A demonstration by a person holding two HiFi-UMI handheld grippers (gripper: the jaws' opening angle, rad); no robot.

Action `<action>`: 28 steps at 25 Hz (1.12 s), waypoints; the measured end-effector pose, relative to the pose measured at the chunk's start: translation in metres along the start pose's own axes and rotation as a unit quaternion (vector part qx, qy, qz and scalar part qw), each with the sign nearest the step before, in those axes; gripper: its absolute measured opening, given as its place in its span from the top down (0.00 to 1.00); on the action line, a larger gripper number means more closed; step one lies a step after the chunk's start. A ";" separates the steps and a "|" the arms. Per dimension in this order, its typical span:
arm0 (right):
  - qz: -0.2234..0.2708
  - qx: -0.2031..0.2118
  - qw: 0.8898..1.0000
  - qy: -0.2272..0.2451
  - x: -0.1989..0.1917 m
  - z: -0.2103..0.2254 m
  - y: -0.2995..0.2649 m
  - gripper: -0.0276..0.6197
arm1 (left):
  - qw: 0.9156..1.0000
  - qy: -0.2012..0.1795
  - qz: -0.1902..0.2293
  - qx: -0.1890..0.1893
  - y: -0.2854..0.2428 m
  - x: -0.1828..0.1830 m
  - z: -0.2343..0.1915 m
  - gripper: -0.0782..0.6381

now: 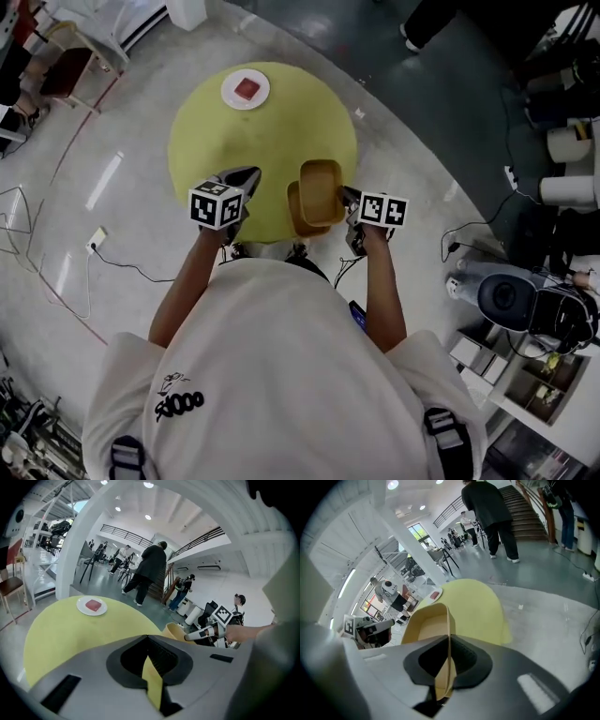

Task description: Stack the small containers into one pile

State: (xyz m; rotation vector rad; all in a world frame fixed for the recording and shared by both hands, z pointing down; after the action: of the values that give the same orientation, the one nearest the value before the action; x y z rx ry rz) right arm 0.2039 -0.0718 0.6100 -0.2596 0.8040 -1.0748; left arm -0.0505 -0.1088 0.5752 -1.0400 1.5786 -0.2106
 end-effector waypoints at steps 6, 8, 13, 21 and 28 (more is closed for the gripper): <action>-0.017 -0.014 1.000 -0.015 -0.037 -0.001 -0.002 0.92 | 1.000 -0.005 -0.002 -0.013 -0.005 0.002 0.016 0.88; -0.030 -0.022 0.999 -0.008 -0.045 0.000 -0.004 0.92 | 1.000 -0.006 -0.003 -0.013 -0.007 0.001 0.017 0.88; -0.051 -0.039 0.998 0.000 -0.054 0.012 -0.010 0.92 | 1.000 -0.003 -0.009 -0.011 -0.010 -0.003 0.019 0.88; -0.054 -0.053 0.997 0.013 -0.061 0.022 -0.025 0.92 | 1.000 0.000 -0.009 -0.001 -0.006 -0.006 0.012 0.88; -0.028 -0.054 0.996 0.059 -0.054 0.021 -0.032 0.92 | 1.000 0.000 -0.015 0.006 -0.004 -0.010 0.011 0.88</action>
State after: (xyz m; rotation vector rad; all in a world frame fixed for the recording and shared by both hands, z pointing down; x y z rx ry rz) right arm 0.1843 -0.0445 0.6666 -0.3139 0.9679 -1.1078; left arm -0.0396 -0.1000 0.5818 -1.0552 1.5604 -0.2416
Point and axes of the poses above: the fingertips, and each gripper's own axes: y backward along the fingers, z to its right, x out of its top, the point moved 3 cm from there along y, backward along the fingers, and after that the axes turned 15 degrees about x, right-handed, at the moved point
